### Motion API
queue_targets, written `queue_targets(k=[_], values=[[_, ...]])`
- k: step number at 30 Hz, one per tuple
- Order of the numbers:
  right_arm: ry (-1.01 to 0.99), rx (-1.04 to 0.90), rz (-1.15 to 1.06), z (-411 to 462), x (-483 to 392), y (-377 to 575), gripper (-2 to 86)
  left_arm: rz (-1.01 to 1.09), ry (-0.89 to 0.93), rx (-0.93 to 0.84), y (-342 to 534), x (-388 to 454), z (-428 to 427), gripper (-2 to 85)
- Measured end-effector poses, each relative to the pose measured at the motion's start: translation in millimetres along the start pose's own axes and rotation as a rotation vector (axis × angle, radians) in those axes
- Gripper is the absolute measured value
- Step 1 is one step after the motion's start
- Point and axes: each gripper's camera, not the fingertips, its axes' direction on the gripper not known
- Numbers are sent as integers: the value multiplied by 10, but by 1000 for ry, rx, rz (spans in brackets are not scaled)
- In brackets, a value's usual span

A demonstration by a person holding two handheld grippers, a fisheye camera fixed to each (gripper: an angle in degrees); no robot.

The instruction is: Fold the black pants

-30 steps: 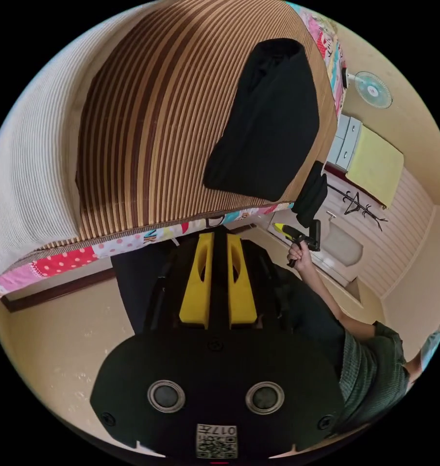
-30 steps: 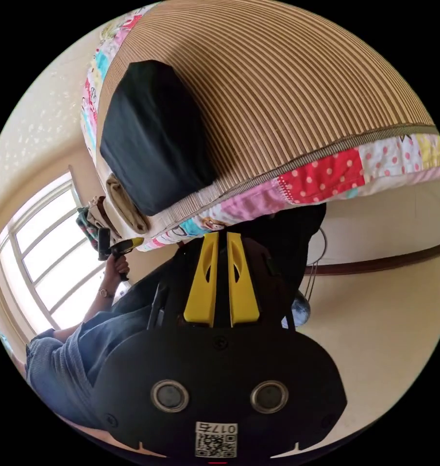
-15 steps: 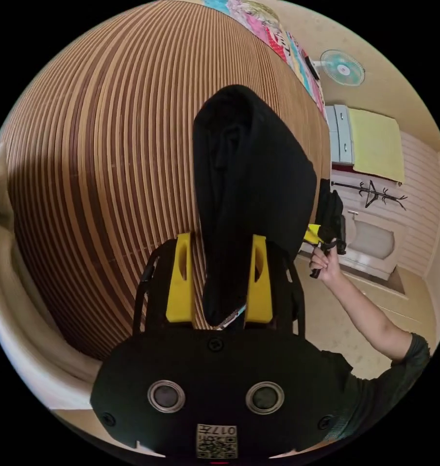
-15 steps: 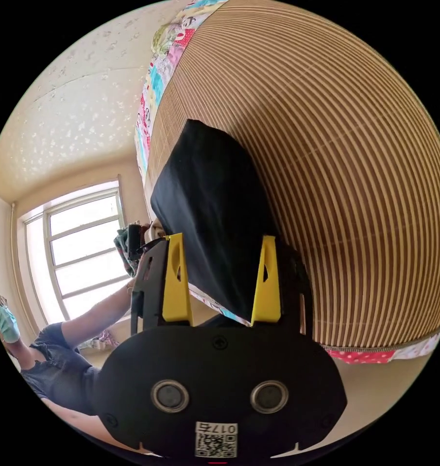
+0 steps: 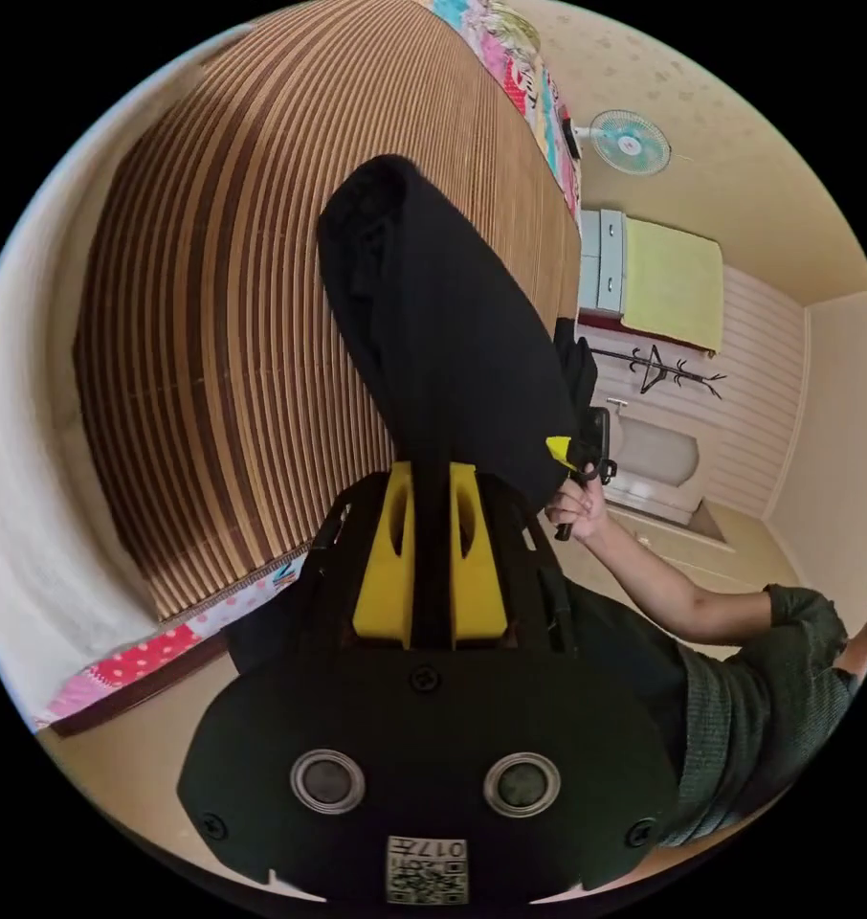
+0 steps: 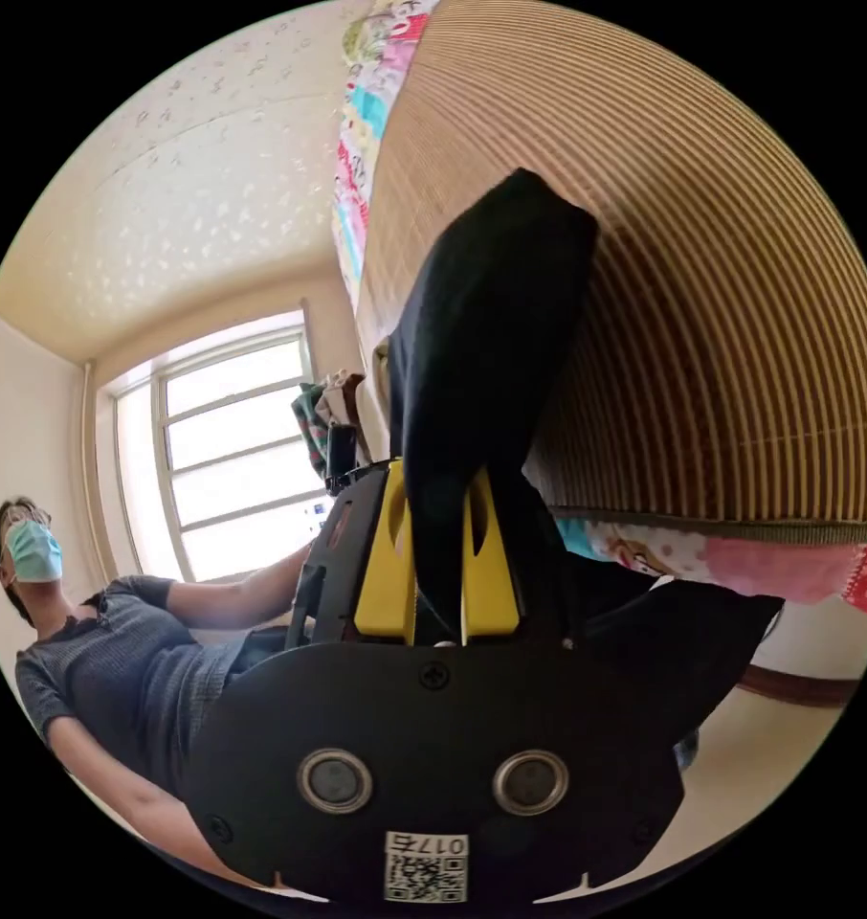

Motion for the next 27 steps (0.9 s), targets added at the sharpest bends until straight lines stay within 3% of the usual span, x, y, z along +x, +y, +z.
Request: queue_targets(k=[8, 15, 18, 20, 22, 27], values=[[41, -177, -324, 324, -1693, 423, 64, 189, -122, 26, 811, 930, -1154, 59], [14, -283, -613, 1264, -3266, 583, 69, 240, -266, 383, 1885, 1525, -2930, 66], [54, -316, -623, 1981, -3556, 373, 76, 48, -358, 449, 2045, 1300, -3543, 86], [251, -410, -531, 2510, -3523, 139, 61, -208, -413, 454, 2116, 902, -3783, 93], [286, -387, -452, 2550, -3454, 35, 33, -453, -440, 493, 2367, 496, -3928, 90], [218, -264, -315, 1855, -3033, -93, 11, -537, -431, 550, 2822, 65, -3583, 49]])
